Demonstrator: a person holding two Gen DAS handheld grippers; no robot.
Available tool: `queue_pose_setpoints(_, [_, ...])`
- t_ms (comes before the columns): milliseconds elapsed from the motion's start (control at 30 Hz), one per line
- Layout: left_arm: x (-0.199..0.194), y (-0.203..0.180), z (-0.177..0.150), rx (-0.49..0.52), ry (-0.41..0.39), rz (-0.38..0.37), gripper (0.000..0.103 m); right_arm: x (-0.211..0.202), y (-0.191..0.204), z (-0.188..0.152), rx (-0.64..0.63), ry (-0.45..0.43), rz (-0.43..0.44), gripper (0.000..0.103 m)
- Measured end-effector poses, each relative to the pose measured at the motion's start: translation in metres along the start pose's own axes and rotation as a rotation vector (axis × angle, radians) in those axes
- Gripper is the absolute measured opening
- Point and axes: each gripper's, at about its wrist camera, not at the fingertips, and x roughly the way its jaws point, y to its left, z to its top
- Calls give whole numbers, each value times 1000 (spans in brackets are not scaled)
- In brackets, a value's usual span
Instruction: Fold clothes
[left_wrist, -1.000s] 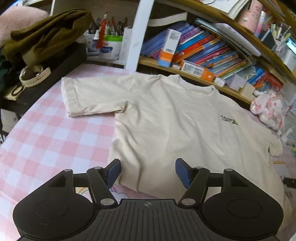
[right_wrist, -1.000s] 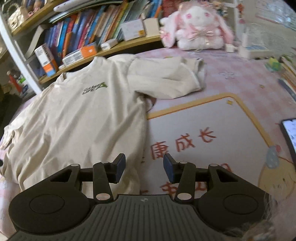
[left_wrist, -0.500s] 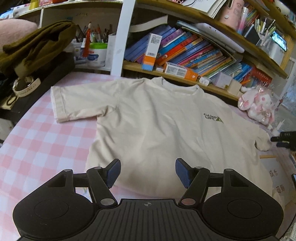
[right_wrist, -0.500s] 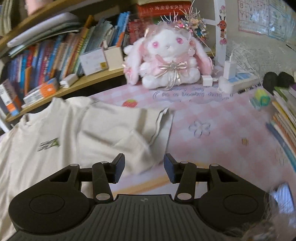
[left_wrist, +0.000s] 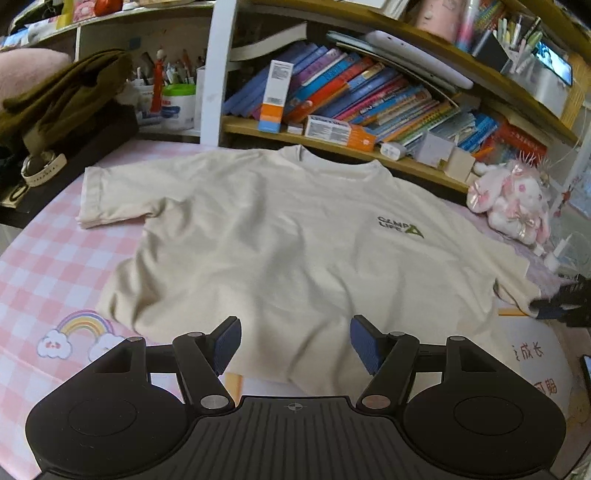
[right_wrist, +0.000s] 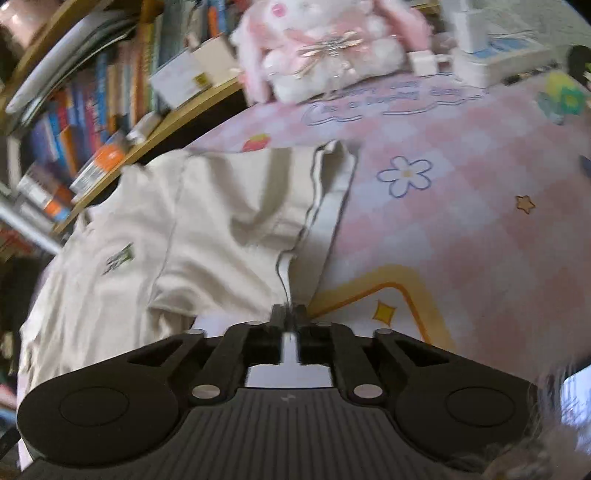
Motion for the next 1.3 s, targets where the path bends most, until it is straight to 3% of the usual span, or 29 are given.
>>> queue_pose_setpoints(33, [-1, -4, -1, 2, -2, 4, 67, -4, -1, 5, -14, -10, 17, 47])
queue_pose_setpoints(133, [-7, -12, -5, 3, -1, 29, 67, -12, -10, 31, -7, -94, 56, 48])
queue_pose_setpoints(233, [-15, -17, -10, -3, 5, 69, 67, -1, -19, 61, 17, -129, 37, 41])
queue_pose_setpoints(333, [-26, -16, -14, -14, 6, 113, 67, 24, -25, 82, 44, -86, 24, 35])
queue_pose_setpoints(400, [-33, -14, -17, -28, 4, 146, 67, 39, -27, 89, 46, -59, 29, 25])
queue_pose_setpoints(433, [-36, -12, -18, -35, 2, 163, 67, 45, -28, 93, 42, -47, 35, 7])
queue_pose_setpoints(467, [-39, -11, -19, -43, 1, 176, 67, 45, -30, 98, 53, -76, 34, 2])
queue_pose_setpoints(567, [-44, -6, -22, -64, 4, 203, 67, 33, -45, 114, 170, -252, 14, 2])
queue_pose_setpoints(700, [-43, -3, -25, -68, 11, 216, 67, 51, -48, 126, 117, -188, -63, 5])
queue_pose_setpoints(733, [-43, -2, -25, -73, 11, 214, 67, 53, -47, 126, 91, -182, -83, 12])
queue_pose_setpoints(767, [-42, -1, -26, -79, 11, 216, 67, 49, -46, 124, 79, -193, -92, 24])
queue_pose_setpoints(833, [-40, 5, -27, -98, 10, 227, 67, 41, -44, 116, 71, -217, -90, 36])
queue_pose_setpoints(1033, [-34, 21, -29, -157, 6, 254, 67, 10, -12, 59, -59, -153, 30, 38])
queue_pose_setpoints(1300, [-34, 33, -35, -170, 16, 255, 72, -26, 42, -47, -378, -18, 149, 63])
